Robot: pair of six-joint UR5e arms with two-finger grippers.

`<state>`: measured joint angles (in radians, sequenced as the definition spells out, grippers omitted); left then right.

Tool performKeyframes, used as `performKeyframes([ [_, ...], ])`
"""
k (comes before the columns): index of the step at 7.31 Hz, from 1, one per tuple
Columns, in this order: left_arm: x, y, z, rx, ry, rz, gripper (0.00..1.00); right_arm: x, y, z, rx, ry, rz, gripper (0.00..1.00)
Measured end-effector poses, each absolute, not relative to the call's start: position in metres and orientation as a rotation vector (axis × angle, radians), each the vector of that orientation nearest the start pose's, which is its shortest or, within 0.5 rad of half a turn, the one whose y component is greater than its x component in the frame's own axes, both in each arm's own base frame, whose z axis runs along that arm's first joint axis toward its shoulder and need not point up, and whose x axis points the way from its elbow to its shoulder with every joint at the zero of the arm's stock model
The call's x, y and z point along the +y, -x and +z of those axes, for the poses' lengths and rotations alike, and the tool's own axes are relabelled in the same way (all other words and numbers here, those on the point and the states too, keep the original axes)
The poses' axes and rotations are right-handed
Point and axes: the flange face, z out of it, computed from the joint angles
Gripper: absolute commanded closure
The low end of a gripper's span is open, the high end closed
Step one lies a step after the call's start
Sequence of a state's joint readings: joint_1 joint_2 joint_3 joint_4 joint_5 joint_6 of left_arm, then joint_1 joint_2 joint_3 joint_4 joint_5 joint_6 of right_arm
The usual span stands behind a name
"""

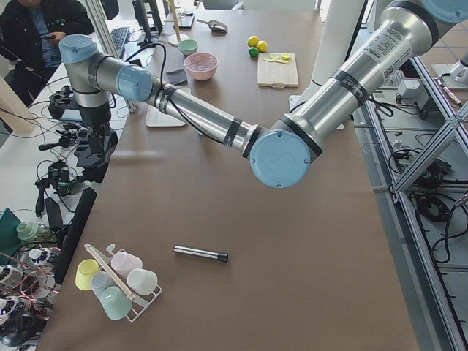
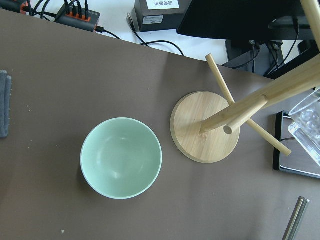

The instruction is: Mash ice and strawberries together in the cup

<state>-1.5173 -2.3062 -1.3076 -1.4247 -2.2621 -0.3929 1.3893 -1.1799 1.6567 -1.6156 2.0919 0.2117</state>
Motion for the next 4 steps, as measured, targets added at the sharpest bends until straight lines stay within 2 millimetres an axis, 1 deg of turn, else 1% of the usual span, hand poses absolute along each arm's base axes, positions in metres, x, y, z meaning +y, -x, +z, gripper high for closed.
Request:
performKeyframes([
  [1, -0.740, 0.041, 0.343, 0.732, -0.182, -0.173, 0.02, -0.642, 0.032, 0.413, -0.581, -0.313, -0.082, 0.01],
  [2, -0.724, 0.057, 0.355, 0.726, -0.215, -0.127, 0.02, -0.641, 0.033, 0.415, -0.579, -0.311, -0.082, 0.01],
  [3, -0.708, 0.068, 0.372, 0.724, -0.238, -0.105, 0.02, -0.640, 0.033, 0.417, -0.578, -0.308, -0.081, 0.01],
  [4, -0.687, 0.074, 0.403, 0.724, -0.252, -0.097, 0.02, -0.639, 0.033, 0.419, -0.578, -0.305, -0.080, 0.01],
])
